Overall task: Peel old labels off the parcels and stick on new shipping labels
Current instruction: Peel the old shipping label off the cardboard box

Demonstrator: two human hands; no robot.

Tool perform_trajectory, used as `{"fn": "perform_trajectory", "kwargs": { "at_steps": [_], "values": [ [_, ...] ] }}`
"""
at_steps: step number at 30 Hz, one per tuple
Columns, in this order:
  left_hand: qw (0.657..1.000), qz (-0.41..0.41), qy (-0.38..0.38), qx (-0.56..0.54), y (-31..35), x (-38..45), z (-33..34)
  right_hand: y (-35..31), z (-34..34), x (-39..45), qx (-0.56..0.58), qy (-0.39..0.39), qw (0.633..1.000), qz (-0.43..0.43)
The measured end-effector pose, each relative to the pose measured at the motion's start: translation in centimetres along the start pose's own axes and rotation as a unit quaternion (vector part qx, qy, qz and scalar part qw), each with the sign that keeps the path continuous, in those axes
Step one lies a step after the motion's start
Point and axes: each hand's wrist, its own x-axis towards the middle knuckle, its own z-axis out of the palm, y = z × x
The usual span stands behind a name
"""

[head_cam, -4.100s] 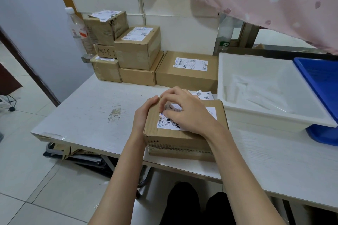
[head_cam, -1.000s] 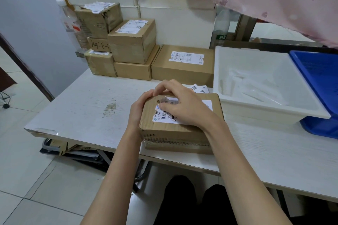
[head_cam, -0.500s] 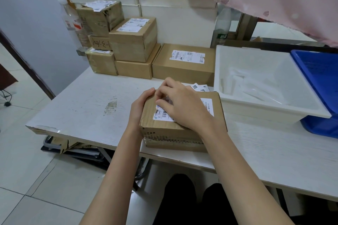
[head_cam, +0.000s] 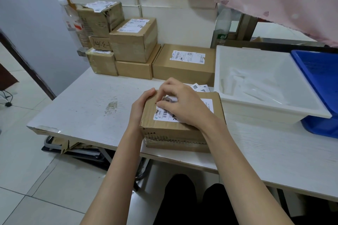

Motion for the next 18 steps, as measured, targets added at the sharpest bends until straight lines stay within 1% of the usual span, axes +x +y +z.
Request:
{"fn": "perform_trajectory", "kwargs": {
  "at_steps": [2, 4, 7, 10, 13, 18],
  "values": [
    [1.0, 0.004, 0.007, 0.001, -0.06, 0.15, -0.03, -0.01, 0.23, 0.17, -0.022, 0.01, 1.0, -0.006],
    [1.0, 0.005, 0.005, -0.002, -0.13, 0.22, -0.07, 0.04, 0.43, 0.18, -0.073, 0.018, 0.997, -0.023],
    [1.0, -0.017, -0.004, -0.015, -0.14, 0.28, -0.29, 0.25, 0.75, 0.09, -0.143, 0.023, 0.988, -0.051],
    [0.999, -0.021, -0.012, -0.021, -0.18, 0.38, -0.34, 0.4, 0.93, 0.14, -0.163, 0.023, 0.984, -0.068],
    [0.999, -0.024, -0.018, -0.027, -0.23, 0.49, -0.4, 0.56, 0.85, 0.21, -0.134, 0.007, 0.989, -0.057],
    [1.0, -0.012, -0.021, -0.02, -0.22, 0.37, -0.3, 0.51, 0.08, 0.0, -0.004, 0.008, 1.0, -0.028]
  ]
}}
